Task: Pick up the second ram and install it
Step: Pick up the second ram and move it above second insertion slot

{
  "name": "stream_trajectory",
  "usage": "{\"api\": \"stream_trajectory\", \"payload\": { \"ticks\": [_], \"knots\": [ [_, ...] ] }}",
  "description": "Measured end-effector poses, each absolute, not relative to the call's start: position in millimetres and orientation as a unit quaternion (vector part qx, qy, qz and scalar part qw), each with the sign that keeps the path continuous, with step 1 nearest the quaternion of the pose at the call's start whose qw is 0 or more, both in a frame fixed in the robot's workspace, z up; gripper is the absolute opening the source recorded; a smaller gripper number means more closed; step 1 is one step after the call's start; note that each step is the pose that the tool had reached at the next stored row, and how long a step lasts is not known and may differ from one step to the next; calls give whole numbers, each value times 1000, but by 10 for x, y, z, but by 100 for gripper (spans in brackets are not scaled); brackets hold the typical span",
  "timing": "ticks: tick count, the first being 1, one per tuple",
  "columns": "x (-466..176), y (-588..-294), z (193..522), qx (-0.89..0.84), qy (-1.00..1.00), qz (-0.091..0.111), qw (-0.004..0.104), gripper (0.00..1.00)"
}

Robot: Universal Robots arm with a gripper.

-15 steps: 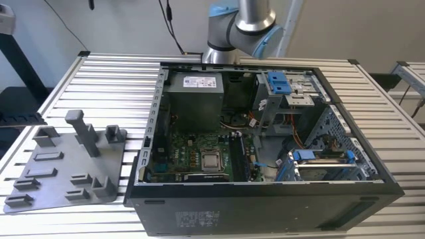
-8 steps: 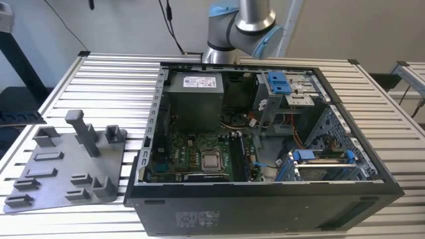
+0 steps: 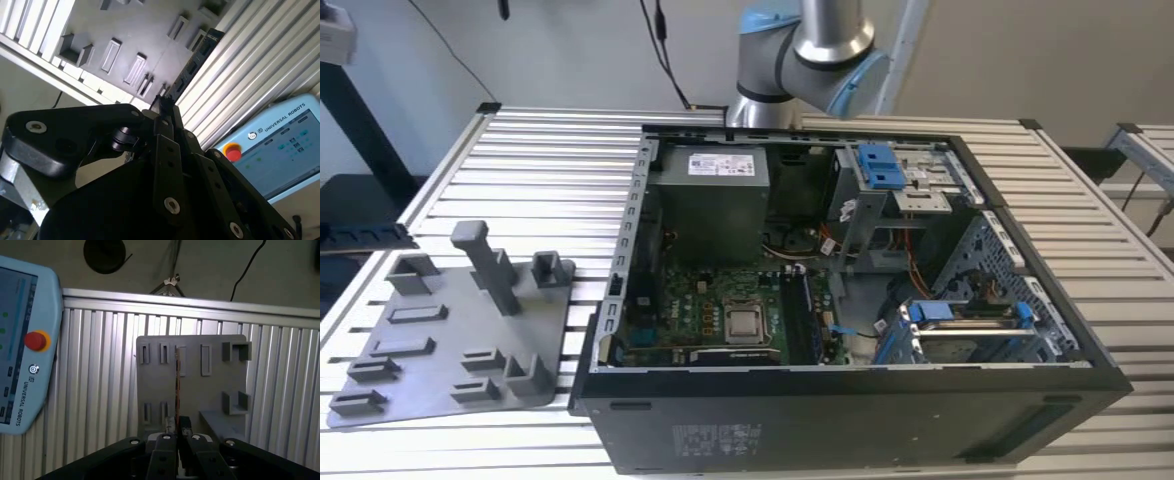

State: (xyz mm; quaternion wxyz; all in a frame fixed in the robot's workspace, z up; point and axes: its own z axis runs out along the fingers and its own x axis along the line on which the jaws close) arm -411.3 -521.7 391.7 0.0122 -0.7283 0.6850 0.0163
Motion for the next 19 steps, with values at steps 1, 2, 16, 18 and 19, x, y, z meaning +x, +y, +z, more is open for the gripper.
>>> {"api": "stream_trajectory", "payload": {
  "ticks": [1,2,16,18,19],
  "knots": [
    [-4099,-5217,3917,-728,685,16,12,14],
    [-4084,-5217,3917,-728,685,16,12,14],
    [-3890,-5217,3916,-728,685,16,12,14],
    [-3889,-5217,3917,-728,685,16,12,14],
    [-3882,-5217,3917,-728,685,16,12,14]
  ]
}}
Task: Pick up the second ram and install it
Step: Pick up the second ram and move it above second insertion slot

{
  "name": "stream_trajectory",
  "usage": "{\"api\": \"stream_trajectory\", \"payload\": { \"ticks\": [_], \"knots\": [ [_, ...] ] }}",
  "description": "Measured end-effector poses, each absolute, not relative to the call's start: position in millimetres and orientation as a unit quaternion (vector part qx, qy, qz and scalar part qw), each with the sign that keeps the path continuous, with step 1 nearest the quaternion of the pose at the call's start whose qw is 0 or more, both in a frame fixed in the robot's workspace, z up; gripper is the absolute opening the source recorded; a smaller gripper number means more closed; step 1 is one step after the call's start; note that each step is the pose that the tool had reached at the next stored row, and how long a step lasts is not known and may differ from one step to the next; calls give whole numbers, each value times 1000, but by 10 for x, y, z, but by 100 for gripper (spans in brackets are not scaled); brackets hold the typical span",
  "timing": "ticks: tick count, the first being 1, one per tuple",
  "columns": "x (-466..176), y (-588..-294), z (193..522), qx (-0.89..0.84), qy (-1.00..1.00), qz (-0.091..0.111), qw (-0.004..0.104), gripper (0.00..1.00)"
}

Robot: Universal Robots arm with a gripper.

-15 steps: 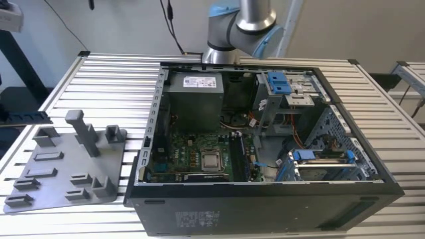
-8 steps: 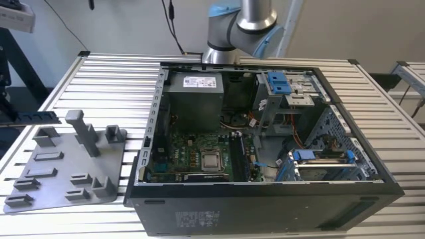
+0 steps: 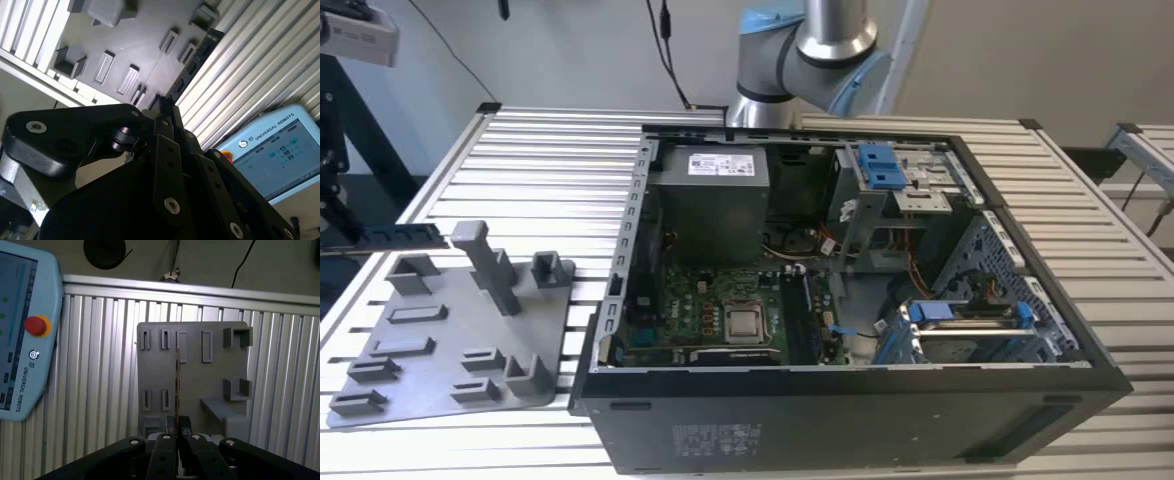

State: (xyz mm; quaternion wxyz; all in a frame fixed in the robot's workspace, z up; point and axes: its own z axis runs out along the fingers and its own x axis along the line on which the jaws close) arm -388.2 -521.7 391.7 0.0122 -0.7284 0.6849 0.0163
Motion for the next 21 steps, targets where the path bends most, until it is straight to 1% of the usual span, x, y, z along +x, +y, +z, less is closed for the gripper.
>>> {"api": "stream_trajectory", "payload": {
  "ticks": [21],
  "knots": [
    [-3421,-5217,3917,-728,685,16,12,14]
  ]
}}
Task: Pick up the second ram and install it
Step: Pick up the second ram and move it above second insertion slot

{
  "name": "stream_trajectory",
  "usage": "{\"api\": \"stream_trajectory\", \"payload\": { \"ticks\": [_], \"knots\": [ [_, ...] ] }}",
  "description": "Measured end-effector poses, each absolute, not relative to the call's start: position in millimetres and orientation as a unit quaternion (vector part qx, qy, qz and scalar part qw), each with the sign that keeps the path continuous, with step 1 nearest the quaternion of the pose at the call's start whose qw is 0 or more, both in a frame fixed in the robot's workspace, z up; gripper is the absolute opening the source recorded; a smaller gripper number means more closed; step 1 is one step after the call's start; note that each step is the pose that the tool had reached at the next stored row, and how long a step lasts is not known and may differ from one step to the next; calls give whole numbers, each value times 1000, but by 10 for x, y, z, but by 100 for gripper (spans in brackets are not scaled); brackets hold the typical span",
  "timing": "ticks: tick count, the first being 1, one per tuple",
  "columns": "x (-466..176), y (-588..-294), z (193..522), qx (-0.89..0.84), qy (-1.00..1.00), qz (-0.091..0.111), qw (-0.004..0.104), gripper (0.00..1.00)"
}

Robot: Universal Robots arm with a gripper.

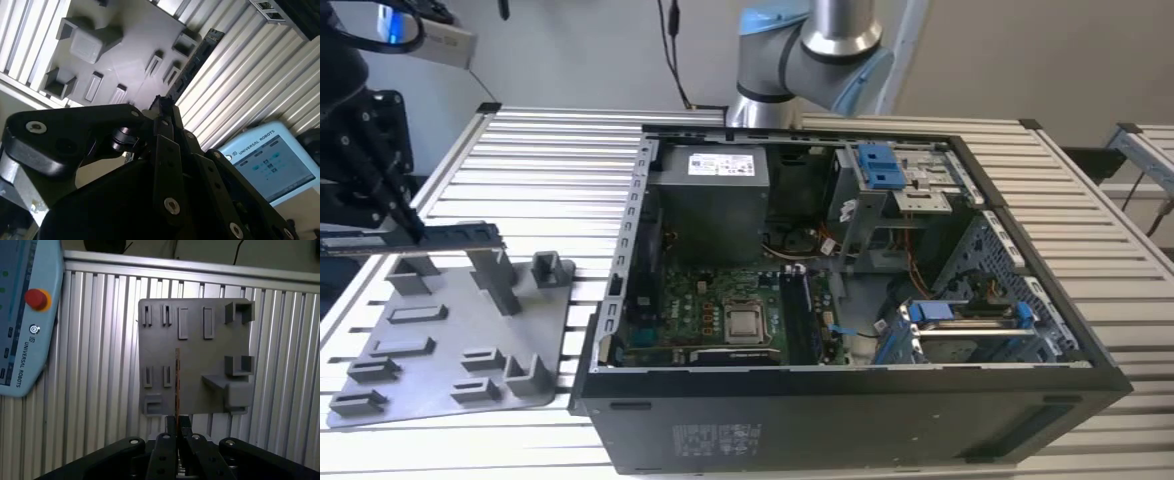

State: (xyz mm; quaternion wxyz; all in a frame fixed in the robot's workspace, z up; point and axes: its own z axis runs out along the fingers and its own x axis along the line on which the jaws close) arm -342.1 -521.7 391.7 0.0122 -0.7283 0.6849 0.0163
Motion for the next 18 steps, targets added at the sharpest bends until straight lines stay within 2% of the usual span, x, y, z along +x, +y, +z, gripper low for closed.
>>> {"api": "stream_trajectory", "payload": {
  "ticks": [18],
  "knots": [
    [-3019,-5217,3917,-728,685,16,12,14]
  ]
}}
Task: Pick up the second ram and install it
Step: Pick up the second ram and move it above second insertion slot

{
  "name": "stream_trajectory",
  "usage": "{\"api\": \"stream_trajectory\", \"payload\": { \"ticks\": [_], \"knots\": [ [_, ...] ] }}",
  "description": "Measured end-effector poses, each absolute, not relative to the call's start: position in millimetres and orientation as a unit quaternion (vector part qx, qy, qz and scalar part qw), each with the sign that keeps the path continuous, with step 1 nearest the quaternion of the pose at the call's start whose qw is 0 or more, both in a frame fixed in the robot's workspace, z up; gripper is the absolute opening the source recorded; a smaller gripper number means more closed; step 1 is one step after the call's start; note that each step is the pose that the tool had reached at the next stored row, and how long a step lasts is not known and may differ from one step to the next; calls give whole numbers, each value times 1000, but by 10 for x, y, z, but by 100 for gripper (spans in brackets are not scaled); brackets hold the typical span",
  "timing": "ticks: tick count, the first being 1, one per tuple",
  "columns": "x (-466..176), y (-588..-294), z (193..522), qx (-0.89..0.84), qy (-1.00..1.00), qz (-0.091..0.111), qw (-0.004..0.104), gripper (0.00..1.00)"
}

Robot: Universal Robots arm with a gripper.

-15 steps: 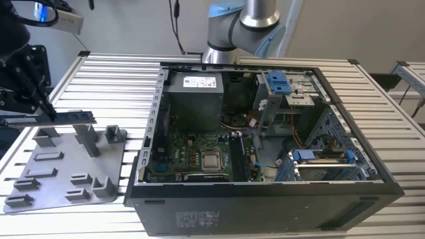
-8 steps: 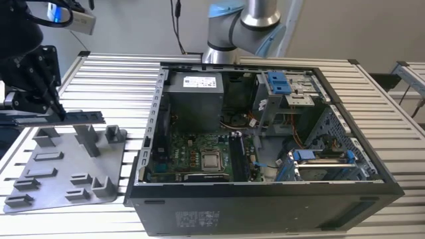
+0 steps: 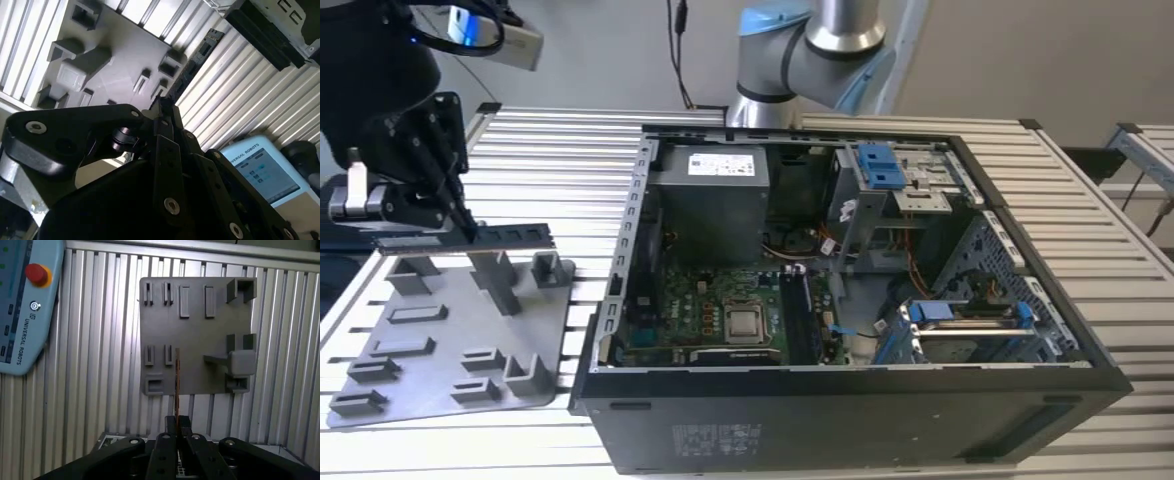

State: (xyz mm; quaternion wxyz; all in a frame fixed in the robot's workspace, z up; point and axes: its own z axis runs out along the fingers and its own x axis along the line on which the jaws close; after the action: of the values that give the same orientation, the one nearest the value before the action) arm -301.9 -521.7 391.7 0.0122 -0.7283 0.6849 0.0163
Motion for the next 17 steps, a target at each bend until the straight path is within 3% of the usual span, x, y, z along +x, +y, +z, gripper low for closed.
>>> {"api": "stream_trajectory", "payload": {
  "ticks": [17],
  "knots": [
    [-2509,-5217,3917,-726,687,16,12,14]
  ]
}}
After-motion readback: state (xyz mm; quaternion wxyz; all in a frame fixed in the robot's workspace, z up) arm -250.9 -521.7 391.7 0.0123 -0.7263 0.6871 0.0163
